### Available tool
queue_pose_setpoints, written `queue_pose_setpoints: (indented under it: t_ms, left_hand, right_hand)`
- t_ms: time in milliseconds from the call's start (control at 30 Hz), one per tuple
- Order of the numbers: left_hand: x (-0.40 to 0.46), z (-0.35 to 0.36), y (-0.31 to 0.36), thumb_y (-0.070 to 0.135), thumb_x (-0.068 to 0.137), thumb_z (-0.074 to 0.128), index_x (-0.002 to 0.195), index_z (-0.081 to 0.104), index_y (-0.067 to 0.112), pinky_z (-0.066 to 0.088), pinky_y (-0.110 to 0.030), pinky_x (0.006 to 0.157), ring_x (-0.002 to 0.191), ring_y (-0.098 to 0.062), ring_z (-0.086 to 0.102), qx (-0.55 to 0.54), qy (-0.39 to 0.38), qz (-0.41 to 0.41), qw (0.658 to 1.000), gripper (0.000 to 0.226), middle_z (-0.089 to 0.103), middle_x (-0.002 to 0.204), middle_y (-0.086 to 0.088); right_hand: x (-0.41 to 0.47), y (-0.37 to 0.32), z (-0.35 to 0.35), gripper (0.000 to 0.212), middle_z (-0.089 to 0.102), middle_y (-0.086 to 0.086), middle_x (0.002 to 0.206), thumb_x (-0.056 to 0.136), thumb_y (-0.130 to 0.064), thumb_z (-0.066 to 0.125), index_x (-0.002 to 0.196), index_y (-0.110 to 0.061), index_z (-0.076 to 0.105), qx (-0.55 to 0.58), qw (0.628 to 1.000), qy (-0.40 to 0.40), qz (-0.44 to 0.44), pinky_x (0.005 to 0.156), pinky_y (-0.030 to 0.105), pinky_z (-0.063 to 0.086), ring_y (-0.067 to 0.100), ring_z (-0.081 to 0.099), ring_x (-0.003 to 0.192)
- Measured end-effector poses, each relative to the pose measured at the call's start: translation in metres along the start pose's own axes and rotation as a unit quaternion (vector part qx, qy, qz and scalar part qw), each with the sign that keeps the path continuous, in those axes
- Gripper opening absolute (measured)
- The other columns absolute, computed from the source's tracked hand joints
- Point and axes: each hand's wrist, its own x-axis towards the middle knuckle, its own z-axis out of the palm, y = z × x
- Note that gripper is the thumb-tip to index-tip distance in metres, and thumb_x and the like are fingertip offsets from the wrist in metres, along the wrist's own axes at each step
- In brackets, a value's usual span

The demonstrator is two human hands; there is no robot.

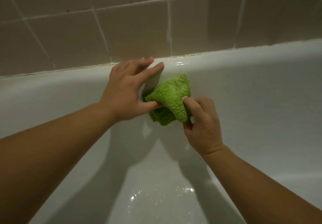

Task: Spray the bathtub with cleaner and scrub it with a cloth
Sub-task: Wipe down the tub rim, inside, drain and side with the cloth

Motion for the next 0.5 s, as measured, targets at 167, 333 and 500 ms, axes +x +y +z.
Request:
queue_pose_setpoints:
  t_ms: [167, 333, 500]
  left_hand:
    - [0.003, 0.009, 0.005, 0.071, 0.068, 0.070, 0.148, 0.051, 0.036, 0.028, -0.049, 0.112, 0.134, -0.028, 0.046, 0.001, 0.033, -0.032, 0.999, 0.090, 0.052, 0.146, -0.001]
    - [0.003, 0.005, 0.000, 0.077, 0.065, 0.068, 0.152, 0.046, 0.035, 0.027, -0.050, 0.112, 0.136, -0.030, 0.044, 0.000, 0.001, -0.020, 1.000, 0.099, 0.048, 0.150, -0.004]
    - [0.001, -0.012, -0.015, 0.064, 0.074, 0.065, 0.162, 0.025, 0.037, 0.024, -0.051, 0.117, 0.151, -0.028, 0.029, 0.021, -0.088, 0.037, 0.995, 0.100, 0.029, 0.165, -0.003]
  right_hand:
    - [-0.002, -0.024, 0.003, 0.069, 0.035, 0.015, 0.141, 0.083, -0.011, 0.076, 0.143, -0.025, 0.047, -0.055, 0.998, 0.032, -0.027, 0.097, 0.052, 0.049, 0.039, 0.043, 0.123]
    - [0.006, -0.020, 0.003, 0.071, 0.033, 0.012, 0.154, 0.082, -0.032, 0.079, 0.144, -0.018, 0.048, -0.141, 0.988, -0.003, -0.068, 0.111, 0.059, 0.038, 0.036, 0.035, 0.141]
    - [0.009, -0.028, 0.007, 0.071, 0.038, 0.014, 0.154, 0.082, -0.047, 0.080, 0.135, -0.004, 0.060, -0.123, 0.989, -0.011, -0.081, 0.113, 0.060, 0.037, 0.036, 0.037, 0.145]
